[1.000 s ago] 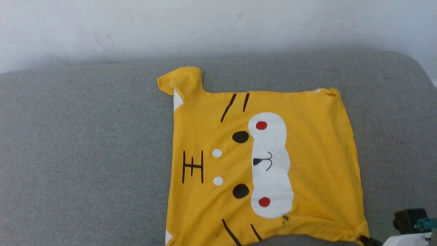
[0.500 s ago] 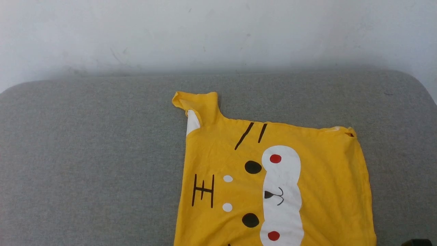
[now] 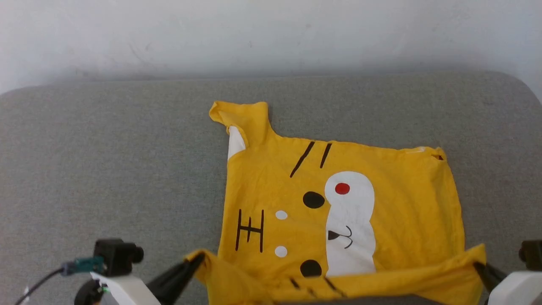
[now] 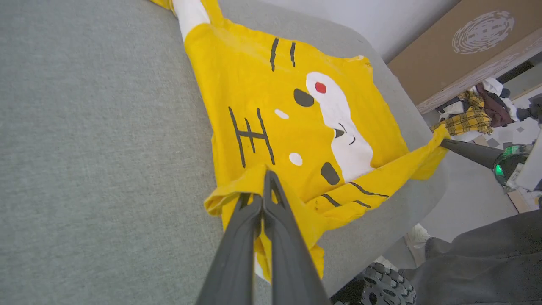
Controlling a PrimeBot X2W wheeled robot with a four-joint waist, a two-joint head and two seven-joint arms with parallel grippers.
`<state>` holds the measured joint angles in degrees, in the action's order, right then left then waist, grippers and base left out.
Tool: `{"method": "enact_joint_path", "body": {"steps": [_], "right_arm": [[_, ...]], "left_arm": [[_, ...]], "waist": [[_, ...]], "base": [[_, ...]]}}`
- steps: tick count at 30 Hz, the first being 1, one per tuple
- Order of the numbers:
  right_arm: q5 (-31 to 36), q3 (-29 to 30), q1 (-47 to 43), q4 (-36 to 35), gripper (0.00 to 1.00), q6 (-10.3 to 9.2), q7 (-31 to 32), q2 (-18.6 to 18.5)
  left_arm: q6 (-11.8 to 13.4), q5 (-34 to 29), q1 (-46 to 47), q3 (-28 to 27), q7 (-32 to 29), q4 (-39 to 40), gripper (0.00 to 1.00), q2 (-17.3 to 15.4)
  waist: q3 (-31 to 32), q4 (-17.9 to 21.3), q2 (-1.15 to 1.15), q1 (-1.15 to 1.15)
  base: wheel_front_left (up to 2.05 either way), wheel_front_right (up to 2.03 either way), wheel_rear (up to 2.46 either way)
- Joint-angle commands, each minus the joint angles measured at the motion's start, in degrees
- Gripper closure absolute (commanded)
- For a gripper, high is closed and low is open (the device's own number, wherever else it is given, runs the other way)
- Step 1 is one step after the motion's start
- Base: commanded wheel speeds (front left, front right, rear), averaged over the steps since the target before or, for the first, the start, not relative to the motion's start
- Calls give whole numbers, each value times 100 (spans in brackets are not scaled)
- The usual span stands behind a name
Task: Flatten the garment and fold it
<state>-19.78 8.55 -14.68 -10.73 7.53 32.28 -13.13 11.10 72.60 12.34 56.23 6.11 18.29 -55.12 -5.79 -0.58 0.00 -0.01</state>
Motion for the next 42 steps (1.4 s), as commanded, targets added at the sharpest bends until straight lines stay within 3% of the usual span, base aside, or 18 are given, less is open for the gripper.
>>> {"method": "enact_joint_path", "body": {"steps": [1, 12, 31, 33, 34, 35, 36, 37, 40, 41, 42], "right_arm": [[91, 33, 206, -32, 100, -4, -107, 24], [468, -4, 1371, 152, 100, -4, -425, -53], [482, -316, 1946, 1355, 100, -4, -377, 32], [478, -336, 1982, 1447, 91, -4, -414, 38], [470, -350, 2001, 1490, 70, -4, -427, 44], [463, -363, 2021, 1530, 53, -4, -441, 50], [461, -379, 2041, 1565, 53, -4, -466, 51], [453, -393, 2059, 1599, 0, -4, -495, 59], [406, -429, 2098, 1679, 0, -4, -593, 87], [397, -439, 2100, 1691, 0, -4, -629, 84], [379, -437, 2099, 1690, 0, -4, -665, 88]], "left_arm": [[-61, -94, 170, -118, 127, -61, 100, -9], [-503, -470, 984, -681, 643, -857, 100, 239], [-1130, -704, 1544, -295, 489, -2725, 100, 1321], [-1182, -714, 1579, -269, 502, -2925, 100, 1422], [-1196, -694, 1588, -275, 514, -3012, 100, 1476], [-1208, -682, 1599, -283, 531, -3087, 93, 1524], [-1217, -670, 1607, -294, 552, -3152, 87, 1573], [-1228, -655, 1609, -310, 579, -3205, 78, 1623], [-1294, -545, 1578, -384, 651, -3324, 55, 1765], [-1319, -537, 1567, -398, 674, -3342, 36, 1794], [-1342, -490, 1540, -434, 698, -3348, 7, 1830]], "waist": [[-174, 42, 0, 1], [-850, 142, 0, 1], [-1205, 116, 0, 1], [-1191, 115, 0, 1], [-1181, 115, 0, 1], [-1169, 116, 0, 1], [-1154, 115, 0, 1], [-1137, 112, 0, 1], [-1056, 107, 0, 1], [-1019, 103, 0, 1], [-979, 99, 0, 1]], "base": [[0, 0, 0], [0, 0, 0], [0, 0, 0], [0, 0, 0], [0, 0, 0], [0, 0, 0], [0, 0, 0], [0, 0, 0], [0, 0, 0], [0, 0, 0], [0, 0, 0]]}}
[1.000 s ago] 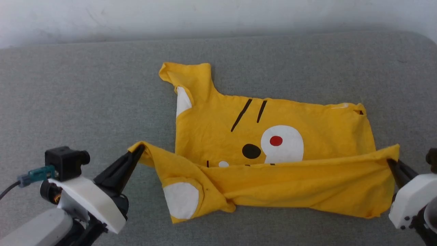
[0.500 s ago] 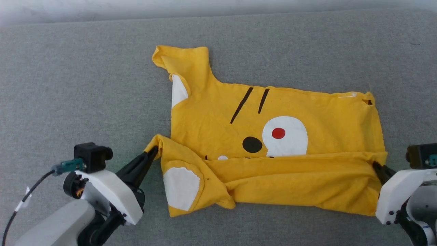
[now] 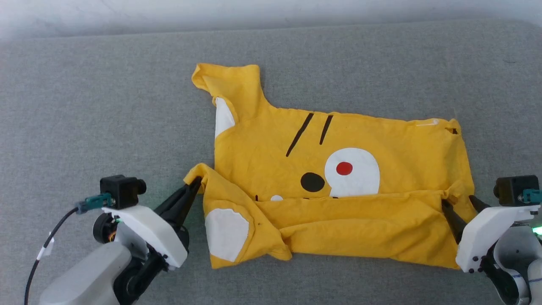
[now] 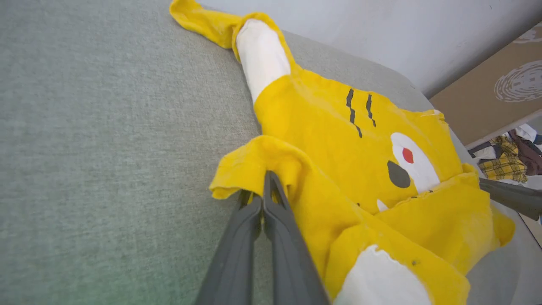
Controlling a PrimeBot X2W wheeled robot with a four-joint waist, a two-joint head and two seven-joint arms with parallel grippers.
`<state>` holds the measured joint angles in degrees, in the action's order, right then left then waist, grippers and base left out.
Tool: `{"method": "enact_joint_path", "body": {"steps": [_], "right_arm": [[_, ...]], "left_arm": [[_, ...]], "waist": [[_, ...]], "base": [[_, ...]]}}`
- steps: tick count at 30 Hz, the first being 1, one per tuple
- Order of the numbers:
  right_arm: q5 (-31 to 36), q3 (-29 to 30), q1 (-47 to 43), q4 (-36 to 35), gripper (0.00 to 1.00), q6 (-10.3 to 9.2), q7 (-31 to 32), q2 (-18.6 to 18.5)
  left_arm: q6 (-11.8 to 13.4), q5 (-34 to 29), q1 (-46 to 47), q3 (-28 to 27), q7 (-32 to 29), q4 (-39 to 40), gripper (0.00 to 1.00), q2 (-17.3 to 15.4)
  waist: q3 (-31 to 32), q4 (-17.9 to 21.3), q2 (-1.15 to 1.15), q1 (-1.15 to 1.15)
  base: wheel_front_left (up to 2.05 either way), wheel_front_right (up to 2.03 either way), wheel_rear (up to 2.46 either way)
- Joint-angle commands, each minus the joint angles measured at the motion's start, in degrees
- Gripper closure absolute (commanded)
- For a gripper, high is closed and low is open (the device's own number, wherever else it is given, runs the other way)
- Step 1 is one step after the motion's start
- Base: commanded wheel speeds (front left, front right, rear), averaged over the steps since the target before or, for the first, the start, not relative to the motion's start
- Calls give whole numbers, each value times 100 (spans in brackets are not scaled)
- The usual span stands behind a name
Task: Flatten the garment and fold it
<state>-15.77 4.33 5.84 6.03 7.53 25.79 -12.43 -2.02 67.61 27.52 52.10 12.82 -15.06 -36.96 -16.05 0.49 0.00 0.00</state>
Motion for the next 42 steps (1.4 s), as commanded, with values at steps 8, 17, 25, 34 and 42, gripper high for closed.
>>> {"method": "enact_joint_path", "body": {"steps": [8, 17, 25, 34, 42], "right_arm": [[-13, 279, -263, -426, 0, -4, -469, 112], [887, 806, -979, -1225, 0, -4, -1546, 692], [1437, 1034, -1433, -1384, 0, -4, -2529, 948], [1127, 1254, -1703, -1016, 0, -4, -2989, 954], [1143, 1237, -1624, -954, 0, -4, -2972, 955]], "left_arm": [[83, 37, -398, -552, 199, 259, 0, 61], [1032, -1974, -1728, -2544, 217, 1515, 0, 425], [1336, -3814, -3176, -3554, 217, 2434, 0, 1319], [1114, -4181, -3845, -3736, 212, 2243, 0, 1919], [727, -3675, -3288, -3394, -1153, 2329, 0, 1766]], "waist": [[460, -77, 0, 0], [706, -131, 0, 0], [899, -100, 0, 0], [1096, -169, 0, 0], [993, -273, 0, 0]], "base": [[0, 0, 0], [0, 0, 0], [0, 0, 0], [0, 0, 0], [0, 0, 0]]}}
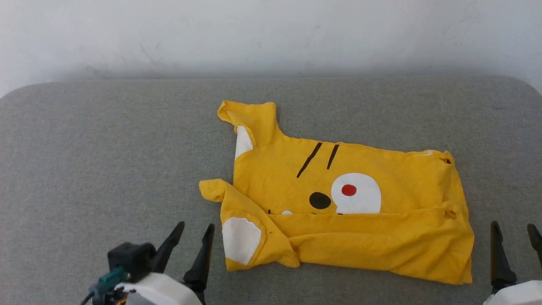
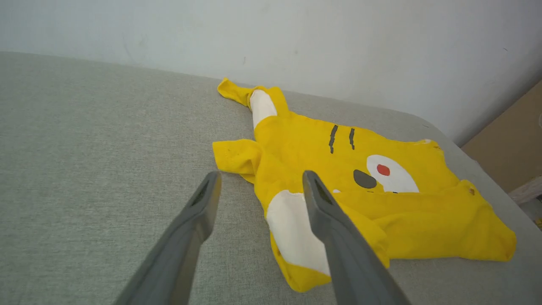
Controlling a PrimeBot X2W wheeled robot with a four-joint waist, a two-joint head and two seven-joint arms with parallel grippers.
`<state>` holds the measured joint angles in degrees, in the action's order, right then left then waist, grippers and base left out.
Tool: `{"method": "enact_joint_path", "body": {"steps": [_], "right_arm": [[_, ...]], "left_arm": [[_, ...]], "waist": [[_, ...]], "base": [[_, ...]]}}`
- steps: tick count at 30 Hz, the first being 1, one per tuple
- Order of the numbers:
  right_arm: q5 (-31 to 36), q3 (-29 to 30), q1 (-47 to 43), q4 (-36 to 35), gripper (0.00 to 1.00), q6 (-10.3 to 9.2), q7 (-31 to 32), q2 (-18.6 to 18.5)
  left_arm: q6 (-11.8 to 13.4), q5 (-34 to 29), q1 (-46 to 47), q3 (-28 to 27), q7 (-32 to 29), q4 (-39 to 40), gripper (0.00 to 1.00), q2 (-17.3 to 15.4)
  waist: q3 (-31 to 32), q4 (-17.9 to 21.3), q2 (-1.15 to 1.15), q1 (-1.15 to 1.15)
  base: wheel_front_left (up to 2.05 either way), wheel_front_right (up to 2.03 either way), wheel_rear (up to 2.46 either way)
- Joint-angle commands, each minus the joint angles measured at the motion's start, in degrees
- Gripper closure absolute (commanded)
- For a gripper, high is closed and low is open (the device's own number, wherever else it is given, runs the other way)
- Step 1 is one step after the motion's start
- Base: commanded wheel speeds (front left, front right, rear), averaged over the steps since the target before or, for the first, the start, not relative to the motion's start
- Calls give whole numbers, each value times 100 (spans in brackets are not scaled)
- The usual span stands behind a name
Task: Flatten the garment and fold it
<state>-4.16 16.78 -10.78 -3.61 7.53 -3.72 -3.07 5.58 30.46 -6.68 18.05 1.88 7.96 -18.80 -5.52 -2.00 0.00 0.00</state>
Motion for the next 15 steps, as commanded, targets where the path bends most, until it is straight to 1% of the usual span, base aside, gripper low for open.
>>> {"method": "enact_joint_path", "body": {"steps": [1, 5, 7, 10, 11, 12, 15], "right_arm": [[-24, -31, 59, 19, 0, -4, -16, 19], [-50, -110, 153, 75, 0, -4, -26, 19], [-56, -140, 195, 111, 0, -4, -38, 19], [-54, -172, 263, 157, 0, -4, -57, 19], [-55, -180, 283, 172, 0, -4, -63, 19], [-55, -180, 283, 172, 0, -4, -63, 19], [-50, -196, 335, 220, 0, -4, -80, 19]], "left_arm": [[-75, 128, 239, 69, -325, 37, 0, -73], [-204, 422, 632, 303, -1338, -76, 0, -172], [-174, 635, 761, 360, -1773, -178, 0, -121], [-34, 749, 892, 461, -2377, -377, 0, -151], [34, 791, 923, 459, -2505, -430, 0, -133], [34, 791, 923, 459, -2505, -430, 0, -133], [114, 914, 985, 500, -2800, -527, 0, -86]], "waist": [[-98, -28, 0, 0], [-281, -3, 0, 0], [-368, 27, 0, 0], [-486, 95, 0, 0], [-521, 117, 0, 0], [-521, 117, 0, 0], [-602, 181, 0, 0]], "base": [[0, 0, 0], [0, 0, 0], [0, 0, 0], [0, 0, 0], [0, 0, 0], [0, 0, 0], [0, 0, 0]]}}
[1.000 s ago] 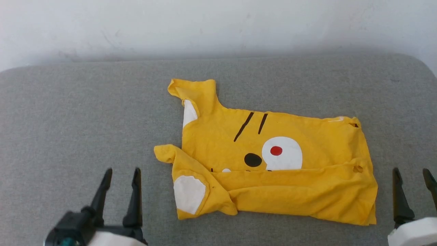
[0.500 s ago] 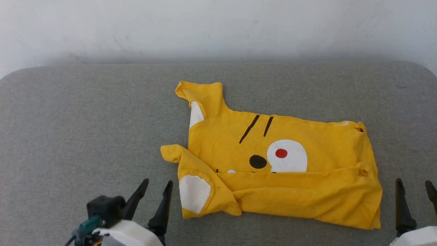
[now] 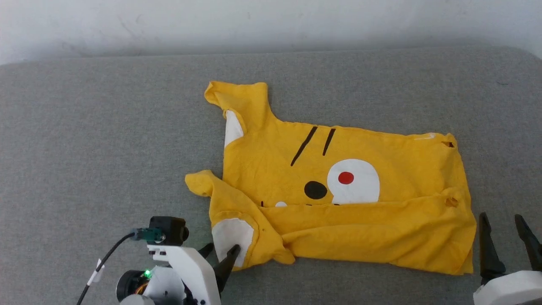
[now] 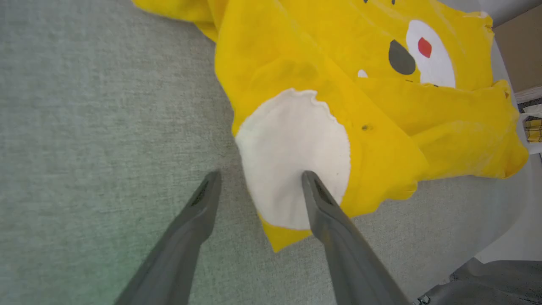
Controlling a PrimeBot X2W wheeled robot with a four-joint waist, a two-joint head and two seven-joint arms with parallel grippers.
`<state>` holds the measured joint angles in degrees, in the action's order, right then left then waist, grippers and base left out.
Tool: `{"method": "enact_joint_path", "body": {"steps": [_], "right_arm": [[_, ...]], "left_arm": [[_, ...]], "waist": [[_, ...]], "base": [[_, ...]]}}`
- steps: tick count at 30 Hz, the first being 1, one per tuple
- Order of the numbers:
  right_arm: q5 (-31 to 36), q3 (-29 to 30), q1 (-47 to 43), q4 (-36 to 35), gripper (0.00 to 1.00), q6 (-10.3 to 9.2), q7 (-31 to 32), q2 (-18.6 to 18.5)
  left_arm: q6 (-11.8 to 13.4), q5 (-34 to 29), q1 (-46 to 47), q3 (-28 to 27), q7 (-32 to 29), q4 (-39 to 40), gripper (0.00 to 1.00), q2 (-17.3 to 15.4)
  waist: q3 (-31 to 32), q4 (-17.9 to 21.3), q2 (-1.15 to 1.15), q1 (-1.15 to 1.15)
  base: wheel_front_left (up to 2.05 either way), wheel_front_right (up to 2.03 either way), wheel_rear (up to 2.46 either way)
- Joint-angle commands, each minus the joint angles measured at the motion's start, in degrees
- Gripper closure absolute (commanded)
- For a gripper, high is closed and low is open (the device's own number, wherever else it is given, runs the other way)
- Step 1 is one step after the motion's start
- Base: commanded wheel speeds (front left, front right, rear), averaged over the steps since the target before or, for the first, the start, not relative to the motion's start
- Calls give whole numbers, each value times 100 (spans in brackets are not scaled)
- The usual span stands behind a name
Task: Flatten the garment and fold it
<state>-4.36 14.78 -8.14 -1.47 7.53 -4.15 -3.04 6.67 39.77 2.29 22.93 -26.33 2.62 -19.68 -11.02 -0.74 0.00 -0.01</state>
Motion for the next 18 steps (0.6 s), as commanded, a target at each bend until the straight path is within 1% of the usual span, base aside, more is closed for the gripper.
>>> {"method": "enact_joint_path", "body": {"steps": [1, 7, 8, 9, 10, 11, 13, 18], "right_arm": [[-25, 3, 83, 16, 0, -4, -34, 16], [-5, 22, 129, 72, 0, -4, -25, 16], [-6, 22, 134, 81, 0, -4, -22, 16], [-6, 22, 139, 91, 0, -4, -18, 16], [-6, 22, 143, 100, 0, -4, -14, 16], [-5, 19, 148, 109, 0, -4, -8, 16], [4, -9, 157, 125, 0, -4, 13, 16], [68, -137, 204, 83, 0, -4, 229, 16]], "left_arm": [[20, 50, 103, -2, -19, -12, 0, 44], [-28, 236, 135, 176, -428, -267, 0, 92], [-48, 250, 148, 215, -476, -331, 8, 105], [-74, 234, 170, 263, -505, -400, 59, 105], [-96, 216, 195, 298, -500, -472, 89, 117], [-119, 207, 217, 318, -472, -542, 100, 139], [-195, 191, 252, 357, -394, -677, 100, 168], [-245, 269, 248, 193, -9, -769, 100, 258]], "waist": [[-73, 72, 0, 1], [-117, 129, 0, 1], [-118, 131, 0, 1], [-117, 132, 0, 1], [-112, 130, 0, 1], [-105, 129, 0, 1], [-86, 129, 0, 1], [-65, 131, 0, 1]], "base": [[0, 0, 0], [0, 0, 0], [0, 0, 0], [0, 0, 0], [0, 0, 0], [0, 0, 0], [0, 0, 0], [0, 0, 0]]}}
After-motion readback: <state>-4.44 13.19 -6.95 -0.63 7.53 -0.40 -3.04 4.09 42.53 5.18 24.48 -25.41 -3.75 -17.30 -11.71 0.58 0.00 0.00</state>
